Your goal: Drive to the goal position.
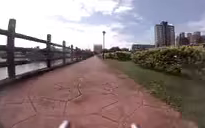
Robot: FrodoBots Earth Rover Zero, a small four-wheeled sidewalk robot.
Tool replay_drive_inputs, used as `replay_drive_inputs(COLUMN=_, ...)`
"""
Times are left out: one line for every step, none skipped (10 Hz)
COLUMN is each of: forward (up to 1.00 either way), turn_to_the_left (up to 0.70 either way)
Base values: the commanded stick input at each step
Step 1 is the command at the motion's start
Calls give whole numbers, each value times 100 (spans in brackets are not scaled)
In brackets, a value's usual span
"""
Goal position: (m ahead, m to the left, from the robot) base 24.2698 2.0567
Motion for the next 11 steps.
replay_drive_inputs(forward=100, turn_to_the_left=3)
replay_drive_inputs(forward=100, turn_to_the_left=3)
replay_drive_inputs(forward=100, turn_to_the_left=2)
replay_drive_inputs(forward=100, turn_to_the_left=2)
replay_drive_inputs(forward=100, turn_to_the_left=3)
replay_drive_inputs(forward=100, turn_to_the_left=4)
replay_drive_inputs(forward=100, turn_to_the_left=4)
replay_drive_inputs(forward=100, turn_to_the_left=5)
replay_drive_inputs(forward=100, turn_to_the_left=8)
replay_drive_inputs(forward=100, turn_to_the_left=33)
replay_drive_inputs(forward=100, turn_to_the_left=24)
